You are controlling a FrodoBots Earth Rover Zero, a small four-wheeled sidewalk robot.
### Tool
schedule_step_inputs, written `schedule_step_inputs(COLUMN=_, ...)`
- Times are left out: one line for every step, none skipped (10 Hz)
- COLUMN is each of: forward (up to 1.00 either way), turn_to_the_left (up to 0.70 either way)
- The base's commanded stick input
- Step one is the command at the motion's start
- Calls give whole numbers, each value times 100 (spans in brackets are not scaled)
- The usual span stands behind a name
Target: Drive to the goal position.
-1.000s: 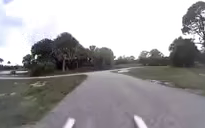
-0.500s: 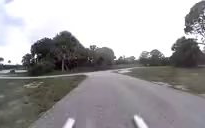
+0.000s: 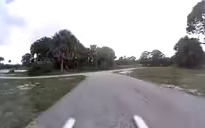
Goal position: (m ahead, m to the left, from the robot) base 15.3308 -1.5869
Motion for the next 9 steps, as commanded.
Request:
schedule_step_inputs(forward=85, turn_to_the_left=0)
schedule_step_inputs(forward=85, turn_to_the_left=0)
schedule_step_inputs(forward=85, turn_to_the_left=0)
schedule_step_inputs(forward=85, turn_to_the_left=0)
schedule_step_inputs(forward=85, turn_to_the_left=0)
schedule_step_inputs(forward=85, turn_to_the_left=0)
schedule_step_inputs(forward=85, turn_to_the_left=0)
schedule_step_inputs(forward=85, turn_to_the_left=0)
schedule_step_inputs(forward=85, turn_to_the_left=0)
